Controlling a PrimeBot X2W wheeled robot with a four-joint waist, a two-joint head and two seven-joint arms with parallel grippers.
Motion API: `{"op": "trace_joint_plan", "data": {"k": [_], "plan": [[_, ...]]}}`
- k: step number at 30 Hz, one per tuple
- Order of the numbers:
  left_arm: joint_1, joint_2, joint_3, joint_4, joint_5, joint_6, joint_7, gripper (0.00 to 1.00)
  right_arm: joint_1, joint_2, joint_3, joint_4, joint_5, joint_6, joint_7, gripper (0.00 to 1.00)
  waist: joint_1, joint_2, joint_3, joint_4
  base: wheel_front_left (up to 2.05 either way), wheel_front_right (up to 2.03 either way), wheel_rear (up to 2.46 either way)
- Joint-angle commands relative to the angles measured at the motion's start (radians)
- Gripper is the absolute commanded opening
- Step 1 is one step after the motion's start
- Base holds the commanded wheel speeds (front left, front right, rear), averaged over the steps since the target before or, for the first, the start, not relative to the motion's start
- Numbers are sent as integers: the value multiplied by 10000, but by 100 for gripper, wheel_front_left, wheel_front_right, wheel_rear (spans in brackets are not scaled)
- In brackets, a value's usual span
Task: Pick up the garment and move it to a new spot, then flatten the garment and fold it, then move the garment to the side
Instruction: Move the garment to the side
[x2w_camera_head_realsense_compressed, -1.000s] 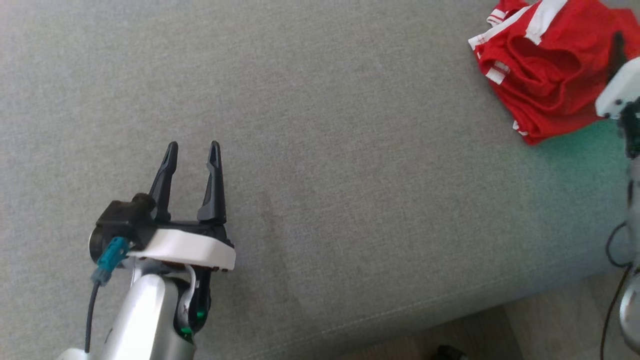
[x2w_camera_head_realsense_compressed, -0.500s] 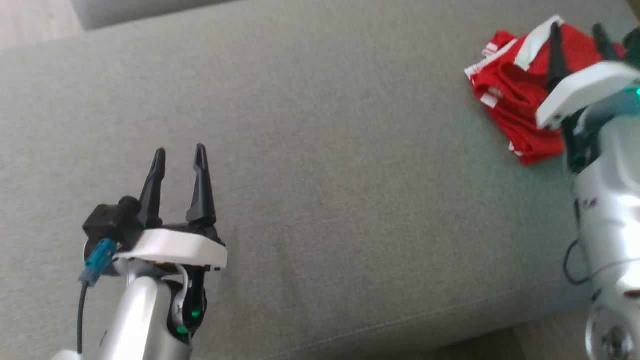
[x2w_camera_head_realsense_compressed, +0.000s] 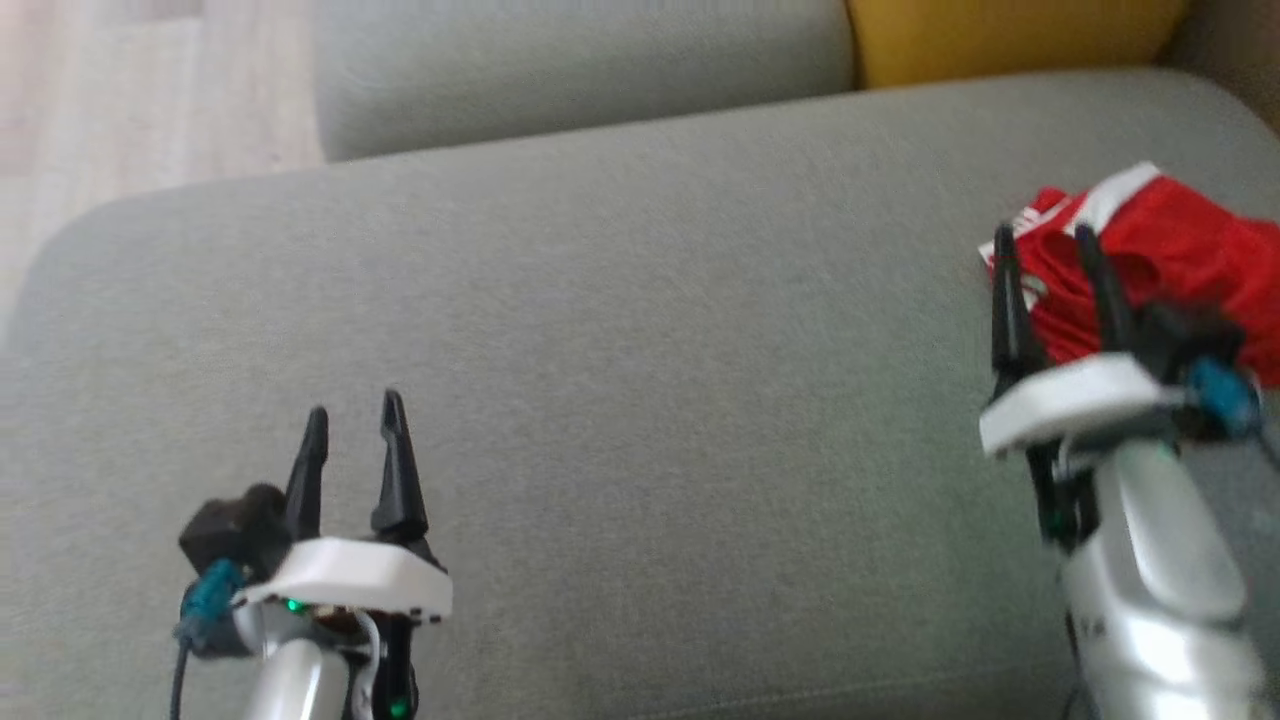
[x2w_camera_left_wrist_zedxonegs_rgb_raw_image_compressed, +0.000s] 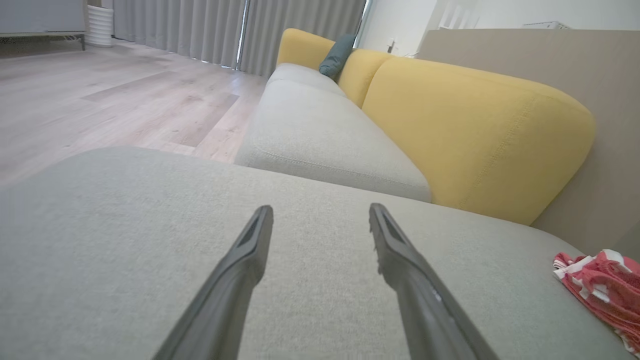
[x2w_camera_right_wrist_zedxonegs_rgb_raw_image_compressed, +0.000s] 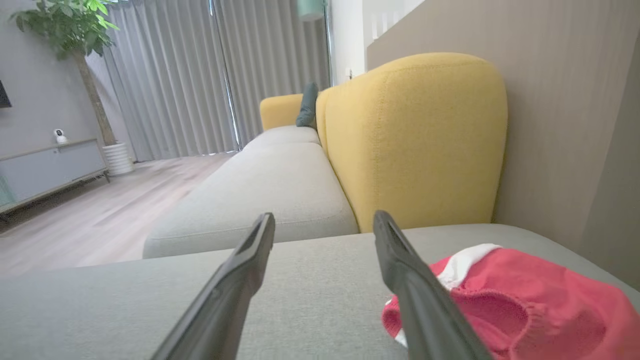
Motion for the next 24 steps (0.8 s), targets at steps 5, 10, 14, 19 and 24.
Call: {"op": "trace_joint_plan", "data": {"k": [5, 10, 14, 19, 24], "plan": [[39, 28, 133, -15, 47, 52, -122, 100, 1648, 202, 435, -2099, 339, 65, -160, 100, 0, 0, -451, 492, 0, 0, 0], [156, 28, 20, 135, 43, 37, -122, 100, 2724, 206, 894, -3080, 752, 65, -99, 100, 0, 0, -497, 530, 0, 0, 0], [284, 28, -13, 86, 75, 63, -122, 100, 3446, 208, 1348, -3742, 1117, 65, 16, 100, 0, 0, -501, 538, 0, 0, 0], [415, 28, -94, -14, 101, 81, -122, 100, 3848, 208, 1576, -4008, 1240, 65, 82, 100, 0, 0, -493, 562, 0, 0, 0], [433, 28, -203, -61, 172, 78, -122, 100, 4027, 209, 1677, -4036, 1271, 65, 130, 100, 0, 0, -487, 614, 0, 0, 0]]}}
